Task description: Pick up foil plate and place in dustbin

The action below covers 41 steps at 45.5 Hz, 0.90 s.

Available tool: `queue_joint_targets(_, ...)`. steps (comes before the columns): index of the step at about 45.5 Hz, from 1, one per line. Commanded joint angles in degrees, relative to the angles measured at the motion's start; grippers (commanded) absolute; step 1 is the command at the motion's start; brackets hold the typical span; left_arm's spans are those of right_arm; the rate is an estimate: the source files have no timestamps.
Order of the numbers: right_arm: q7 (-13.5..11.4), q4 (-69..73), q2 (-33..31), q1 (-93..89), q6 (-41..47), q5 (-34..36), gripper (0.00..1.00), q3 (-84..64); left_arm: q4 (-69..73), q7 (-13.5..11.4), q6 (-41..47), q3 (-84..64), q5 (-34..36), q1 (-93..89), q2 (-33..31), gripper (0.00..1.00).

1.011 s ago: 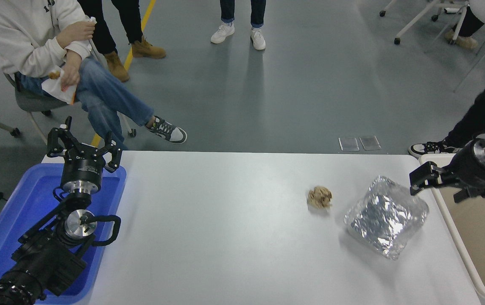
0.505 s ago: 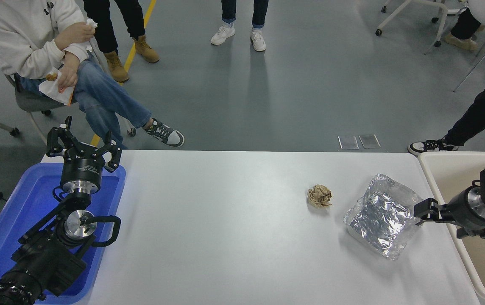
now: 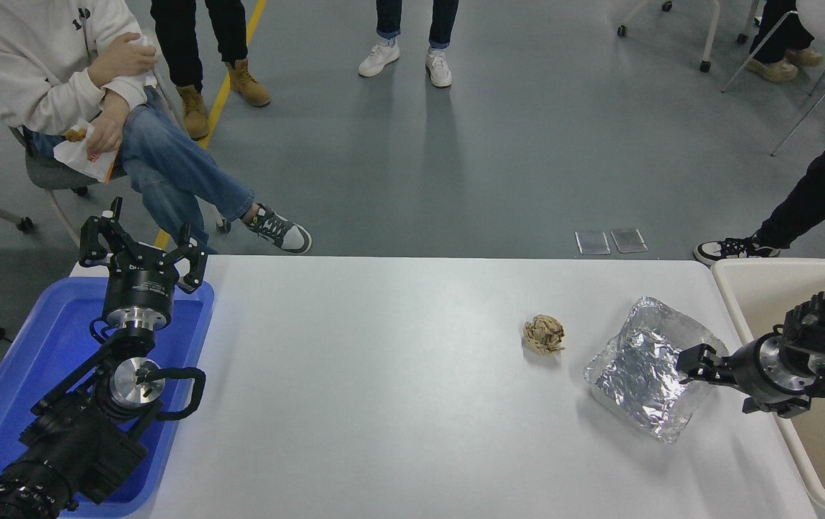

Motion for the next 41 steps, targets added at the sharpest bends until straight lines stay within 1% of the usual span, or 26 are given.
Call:
queue_joint_targets(1, -0.6, -2.3, 1.5, -3.5, -2.0, 0.2, 0.93, 3.8, 0.0, 0.0, 0.0, 0.0, 0.0, 0.0, 0.0, 0.99)
queue_joint_targets(5, -0.6, -3.6, 2.4, -4.9, -2.0, 0.1, 0.84, 5.4, 0.0, 0.0, 0.0, 0.0, 0.0, 0.0, 0.0, 0.99)
queue_joint_targets(7, -0.6, -4.1, 2.9, -5.3, -2.1, -0.1, 0.73, 5.8, 0.0, 0.0, 0.0, 0.0, 0.0, 0.0, 0.0, 0.99)
queue_joint_targets(9, -0.6, -4.2, 2.9, -5.4, -2.1, -0.3, 0.59, 5.9, 0.0, 0.0, 0.0, 0.0, 0.0, 0.0, 0.0, 0.99)
queue_joint_targets(11, -0.6, -4.3, 2.9, -5.4, -2.2, -0.5, 0.51, 5.9, 0.0, 0.0, 0.0, 0.0, 0.0, 0.0, 0.0, 0.99)
queue_joint_targets(14, -0.6, -4.5, 3.0, -5.4, -2.9, -0.6, 0.42, 6.0, 0.0, 0.0, 0.0, -0.1, 0.0, 0.0, 0.0, 0.99)
queue_joint_targets(16, -0.6, -4.5, 3.1, -5.6, -3.8, -0.8, 0.41, 6.0, 0.0, 0.1, 0.0, 0.0, 0.0, 0.0, 0.0, 0.99)
queue_joint_targets(17, -0.5, -4.5, 3.1, -5.7, -4.1, -0.8, 0.39, 6.0, 0.0, 0.0, 0.0, 0.0, 0.0, 0.0, 0.0, 0.99)
queue_joint_targets(18, -0.4, -4.5, 3.1, -5.7, -4.5, -0.8, 0.18, 6.0, 0.0, 0.0, 0.0, -0.1, 0.0, 0.0, 0.0, 0.99)
queue_joint_targets(19, -0.3, -4.5, 3.1, -5.7, -4.5, -0.8, 0.05, 6.0, 0.0, 0.0, 0.0, -0.1, 0.0, 0.0, 0.0, 0.99)
queue_joint_targets(20, -0.2, -4.5, 3.1, -5.7, -4.5, -0.9, 0.0, 6.0, 0.0, 0.1, 0.0, 0.0, 0.0, 0.0, 0.0, 0.99)
queue_joint_targets(32, 0.0, -3.6, 3.1, -4.4, -4.1, -2.7, 0.0, 6.0, 0.0, 0.0, 0.0, 0.0, 0.0, 0.0, 0.0, 0.99)
queue_joint_targets(41, 0.0, -2.2, 1.9, -3.2, -3.9, -3.8, 0.0, 5.9, 0.0, 0.0, 0.0, 0.0, 0.0, 0.0, 0.0, 0.99)
